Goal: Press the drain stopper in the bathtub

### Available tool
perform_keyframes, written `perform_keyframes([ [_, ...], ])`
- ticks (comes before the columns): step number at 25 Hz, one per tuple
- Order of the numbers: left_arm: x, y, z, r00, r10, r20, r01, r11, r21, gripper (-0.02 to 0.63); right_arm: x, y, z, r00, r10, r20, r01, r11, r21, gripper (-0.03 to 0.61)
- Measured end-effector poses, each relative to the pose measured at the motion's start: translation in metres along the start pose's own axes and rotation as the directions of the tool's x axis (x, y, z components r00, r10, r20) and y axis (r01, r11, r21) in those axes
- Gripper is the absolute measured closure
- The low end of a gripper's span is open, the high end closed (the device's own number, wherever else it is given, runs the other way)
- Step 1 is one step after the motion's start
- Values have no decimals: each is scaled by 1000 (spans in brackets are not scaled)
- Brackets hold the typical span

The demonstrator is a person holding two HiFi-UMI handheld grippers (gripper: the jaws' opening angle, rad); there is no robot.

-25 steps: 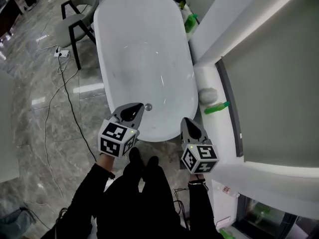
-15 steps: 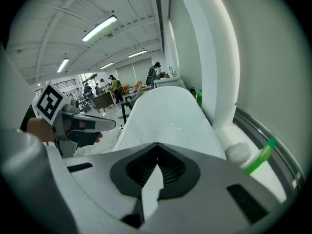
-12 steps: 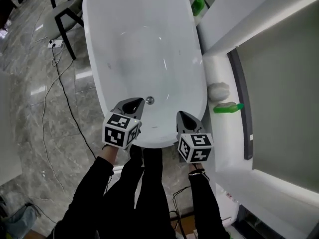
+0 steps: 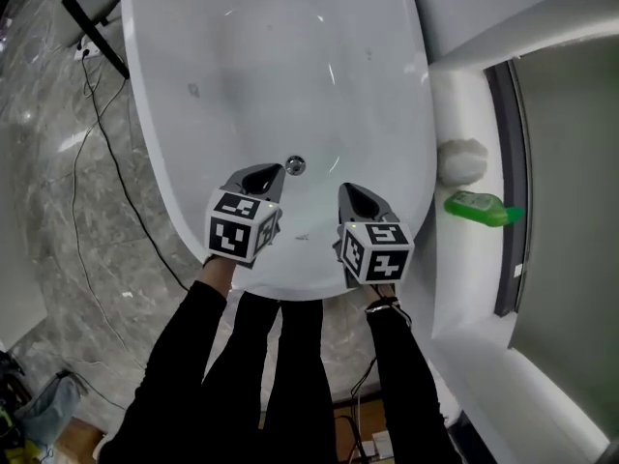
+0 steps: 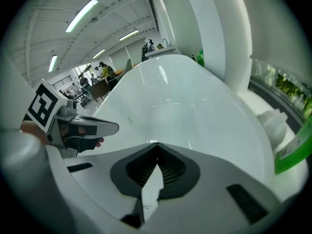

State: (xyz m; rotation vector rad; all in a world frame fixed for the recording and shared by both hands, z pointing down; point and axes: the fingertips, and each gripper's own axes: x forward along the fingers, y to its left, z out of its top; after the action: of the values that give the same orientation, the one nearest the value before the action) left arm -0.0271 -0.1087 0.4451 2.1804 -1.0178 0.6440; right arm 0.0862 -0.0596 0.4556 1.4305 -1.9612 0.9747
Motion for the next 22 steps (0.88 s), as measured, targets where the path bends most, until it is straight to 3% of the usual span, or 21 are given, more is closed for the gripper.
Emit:
perform_keyframes([
  [7, 68, 26, -43, 995, 36, -97, -43, 997, -69, 606, 70, -15, -32, 996, 33, -83, -33, 999, 5, 580],
  [22, 169, 64, -126, 955, 66, -291, -101, 989, -108, 606, 171, -41, -98, 970, 84, -228, -63, 993, 100, 580],
])
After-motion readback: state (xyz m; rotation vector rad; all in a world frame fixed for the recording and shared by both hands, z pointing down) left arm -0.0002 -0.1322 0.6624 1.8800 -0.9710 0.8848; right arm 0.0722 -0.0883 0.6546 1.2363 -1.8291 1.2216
